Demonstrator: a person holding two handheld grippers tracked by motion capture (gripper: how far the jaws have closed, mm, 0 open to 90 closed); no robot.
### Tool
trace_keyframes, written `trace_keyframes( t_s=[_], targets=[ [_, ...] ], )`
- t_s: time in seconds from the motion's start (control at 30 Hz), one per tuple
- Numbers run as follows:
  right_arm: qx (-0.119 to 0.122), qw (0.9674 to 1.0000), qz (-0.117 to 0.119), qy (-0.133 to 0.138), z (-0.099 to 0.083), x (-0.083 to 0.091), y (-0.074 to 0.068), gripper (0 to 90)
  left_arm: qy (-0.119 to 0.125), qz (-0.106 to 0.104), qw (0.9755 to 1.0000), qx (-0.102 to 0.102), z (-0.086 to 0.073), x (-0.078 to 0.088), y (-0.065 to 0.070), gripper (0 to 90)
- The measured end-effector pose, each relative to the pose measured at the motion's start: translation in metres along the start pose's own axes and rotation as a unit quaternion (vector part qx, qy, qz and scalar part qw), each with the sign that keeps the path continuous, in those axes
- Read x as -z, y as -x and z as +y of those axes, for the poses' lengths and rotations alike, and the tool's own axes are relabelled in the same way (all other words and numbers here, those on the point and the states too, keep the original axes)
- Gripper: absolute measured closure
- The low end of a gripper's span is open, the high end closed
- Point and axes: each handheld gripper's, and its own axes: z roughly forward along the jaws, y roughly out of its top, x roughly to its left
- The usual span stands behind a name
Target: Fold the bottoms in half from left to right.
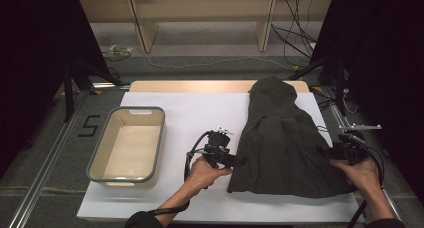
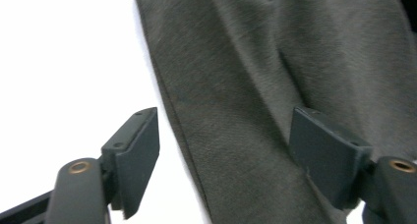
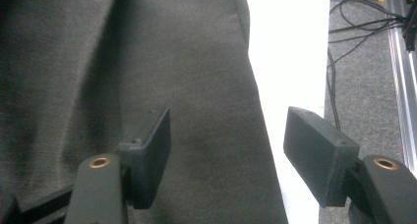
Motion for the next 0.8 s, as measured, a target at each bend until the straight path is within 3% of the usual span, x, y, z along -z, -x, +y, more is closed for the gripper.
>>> trace_keyframes(
  t_s=[0.2,0.27,0.8],
  targets=[
    [0.006,0.9996,0.019,-0.018,0.003,-0.010,0.004,30.1,-0.011,0.009,0.9998,0.016,0.001,-0.013,-0.003,20.3],
    [0.007,0.9995,0.018,-0.025,0.004,-0.014,0.004,30.1,-0.017,0.005,0.9993,0.032,0.000,-0.020,-0.007,19.4],
    [0.010,0.9988,0.015,-0.044,0.005,-0.026,0.006,29.2,-0.036,0.011,0.9984,0.043,0.003,-0.039,-0.007,17.9]
  ],
)
